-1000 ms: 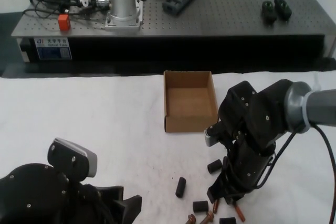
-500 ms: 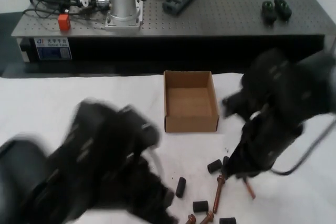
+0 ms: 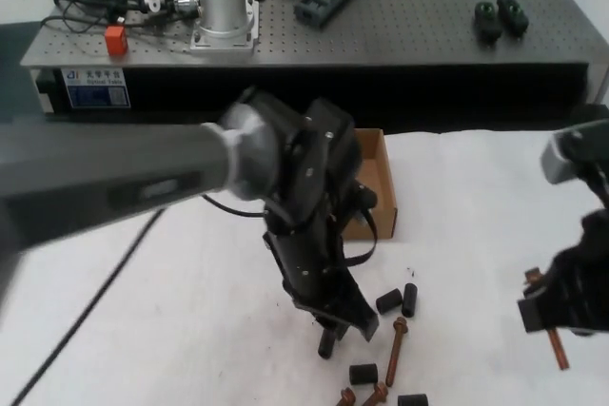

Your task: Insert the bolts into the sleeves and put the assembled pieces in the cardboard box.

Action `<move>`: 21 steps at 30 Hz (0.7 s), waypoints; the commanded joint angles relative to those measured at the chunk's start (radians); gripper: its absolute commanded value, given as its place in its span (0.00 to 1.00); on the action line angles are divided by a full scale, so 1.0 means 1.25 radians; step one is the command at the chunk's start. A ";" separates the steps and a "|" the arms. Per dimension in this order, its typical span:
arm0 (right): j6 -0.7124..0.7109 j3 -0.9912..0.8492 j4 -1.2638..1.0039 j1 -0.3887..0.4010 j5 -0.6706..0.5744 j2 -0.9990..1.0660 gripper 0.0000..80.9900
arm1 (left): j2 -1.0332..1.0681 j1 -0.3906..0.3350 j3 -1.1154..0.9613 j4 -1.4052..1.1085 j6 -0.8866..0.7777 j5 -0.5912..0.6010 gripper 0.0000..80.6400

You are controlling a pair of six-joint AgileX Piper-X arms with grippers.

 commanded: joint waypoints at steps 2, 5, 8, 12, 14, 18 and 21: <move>0.009 0.011 0.012 -0.008 -0.009 -0.024 0.04 | 0.024 0.002 -0.028 0.033 -0.027 -0.031 0.43; 0.009 0.012 0.034 -0.010 -0.009 -0.026 0.04 | 0.044 0.002 -0.036 0.049 -0.034 -0.028 0.45; 0.009 0.012 0.036 -0.010 -0.009 -0.026 0.04 | 0.052 0.002 -0.033 0.055 -0.051 -0.028 0.45; 0.009 0.012 0.034 -0.010 -0.009 -0.026 0.04 | 0.059 0.002 -0.033 0.062 -0.052 -0.015 0.40; 0.009 0.012 0.034 -0.010 -0.009 -0.026 0.04 | 0.063 0.002 -0.033 0.062 -0.052 -0.015 0.29; 0.009 0.012 0.034 -0.010 -0.014 -0.026 0.04 | 0.064 0.002 -0.033 0.052 -0.050 0.008 0.01; 0.009 0.012 0.028 -0.010 -0.031 -0.026 0.04 | 0.055 0.002 -0.034 0.042 -0.046 0.020 0.00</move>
